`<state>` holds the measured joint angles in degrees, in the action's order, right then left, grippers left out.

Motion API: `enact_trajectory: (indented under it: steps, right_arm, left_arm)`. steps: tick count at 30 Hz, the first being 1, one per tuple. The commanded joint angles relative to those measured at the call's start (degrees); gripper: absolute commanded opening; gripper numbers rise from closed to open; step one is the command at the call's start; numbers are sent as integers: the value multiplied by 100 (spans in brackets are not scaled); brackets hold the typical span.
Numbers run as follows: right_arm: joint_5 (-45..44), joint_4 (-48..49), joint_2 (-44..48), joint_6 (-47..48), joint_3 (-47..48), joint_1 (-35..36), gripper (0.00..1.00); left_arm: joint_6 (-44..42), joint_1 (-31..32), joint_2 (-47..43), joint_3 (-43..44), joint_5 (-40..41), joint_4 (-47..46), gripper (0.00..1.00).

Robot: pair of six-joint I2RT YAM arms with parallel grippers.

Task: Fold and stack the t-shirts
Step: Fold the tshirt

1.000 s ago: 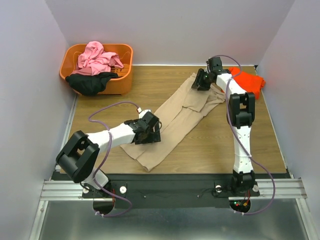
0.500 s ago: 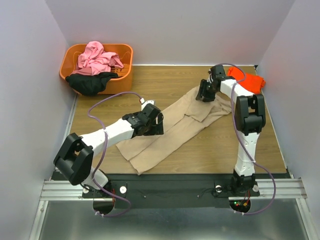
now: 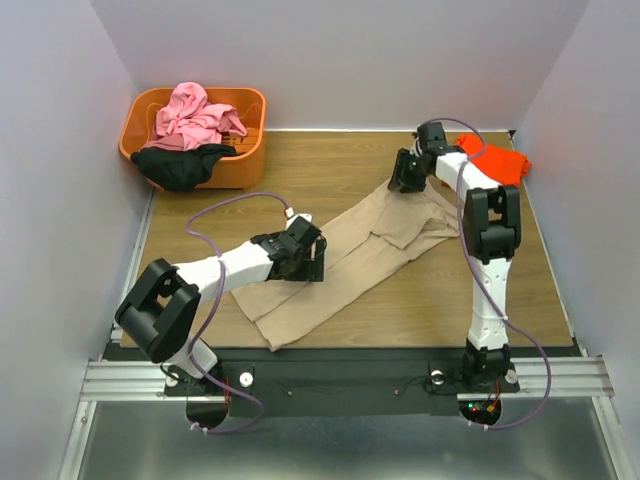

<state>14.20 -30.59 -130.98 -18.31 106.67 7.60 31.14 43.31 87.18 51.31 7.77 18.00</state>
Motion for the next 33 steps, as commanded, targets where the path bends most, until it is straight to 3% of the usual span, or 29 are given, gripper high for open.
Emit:
enact_trajectory:
  steps: [1,6,12,24,33]
  right_arm:
    - [259,150,-665,-234,976,93,54]
    - [645,150,-1053,-621,2444,93,54]
    - [848,167,-474,-517,2614,102,56]
    - [199,211,1531,37,-767,102,56]
    - [-250,273,1444,108,-1561,102,56]
  left_arm:
    - [182,-7,-622,-200,119,116,88]
    - [270,2,-983,-332,181,221,88]
    - [68,2,-1001,-437,120,134,89]
    - [-55,-7,-570,-692,-56,-191,88]
    - [-117,-7,-395,-973,-214,-464,88]
